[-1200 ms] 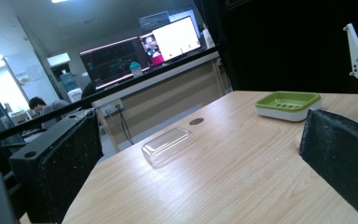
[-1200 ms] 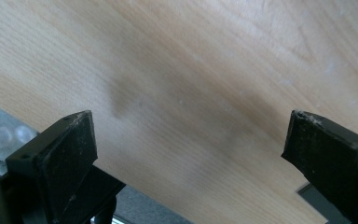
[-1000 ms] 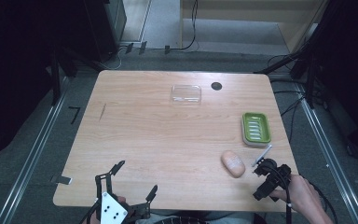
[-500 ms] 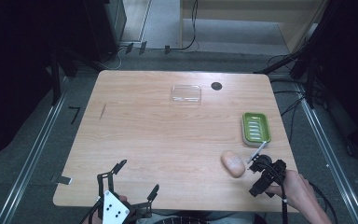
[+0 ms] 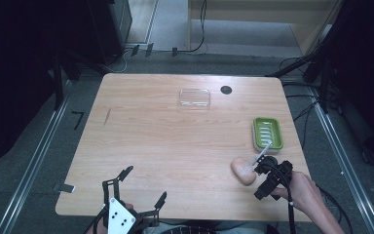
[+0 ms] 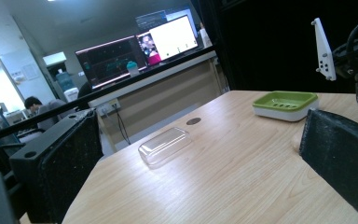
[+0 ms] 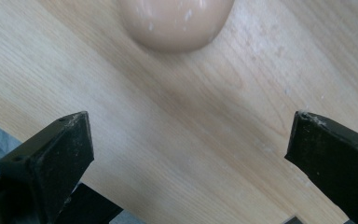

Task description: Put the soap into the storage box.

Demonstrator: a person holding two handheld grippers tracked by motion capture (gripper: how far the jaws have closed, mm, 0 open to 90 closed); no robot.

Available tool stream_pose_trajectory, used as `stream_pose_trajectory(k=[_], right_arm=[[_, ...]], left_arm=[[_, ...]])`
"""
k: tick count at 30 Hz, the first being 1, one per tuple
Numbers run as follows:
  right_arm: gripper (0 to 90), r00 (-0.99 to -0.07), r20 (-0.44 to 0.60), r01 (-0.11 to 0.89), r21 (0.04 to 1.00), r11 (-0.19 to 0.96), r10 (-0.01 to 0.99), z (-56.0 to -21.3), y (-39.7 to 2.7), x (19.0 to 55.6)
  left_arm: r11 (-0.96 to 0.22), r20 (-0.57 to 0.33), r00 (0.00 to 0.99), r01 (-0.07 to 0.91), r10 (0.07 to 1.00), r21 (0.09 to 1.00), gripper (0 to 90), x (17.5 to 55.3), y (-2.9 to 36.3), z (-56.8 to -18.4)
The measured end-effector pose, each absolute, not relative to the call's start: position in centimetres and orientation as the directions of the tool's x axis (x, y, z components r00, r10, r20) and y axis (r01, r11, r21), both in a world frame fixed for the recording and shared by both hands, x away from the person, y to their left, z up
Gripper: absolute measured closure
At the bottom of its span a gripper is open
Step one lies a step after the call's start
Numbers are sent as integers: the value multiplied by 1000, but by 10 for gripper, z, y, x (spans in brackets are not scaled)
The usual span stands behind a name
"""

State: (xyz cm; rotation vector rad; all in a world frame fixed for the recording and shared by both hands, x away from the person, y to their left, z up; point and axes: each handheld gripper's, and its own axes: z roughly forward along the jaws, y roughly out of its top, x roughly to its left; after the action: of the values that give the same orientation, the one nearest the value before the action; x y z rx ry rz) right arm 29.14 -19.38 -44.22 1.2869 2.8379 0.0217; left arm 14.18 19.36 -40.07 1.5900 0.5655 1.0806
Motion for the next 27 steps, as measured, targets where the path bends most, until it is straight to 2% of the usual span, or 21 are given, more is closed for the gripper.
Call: stream_pose_trajectory(k=[27], right_arm=[[0,-660,9,750,53,659,751,-440,-161,322]], left_arm=[[-301,347,476,-173,808,938,0,142,195,-401]])
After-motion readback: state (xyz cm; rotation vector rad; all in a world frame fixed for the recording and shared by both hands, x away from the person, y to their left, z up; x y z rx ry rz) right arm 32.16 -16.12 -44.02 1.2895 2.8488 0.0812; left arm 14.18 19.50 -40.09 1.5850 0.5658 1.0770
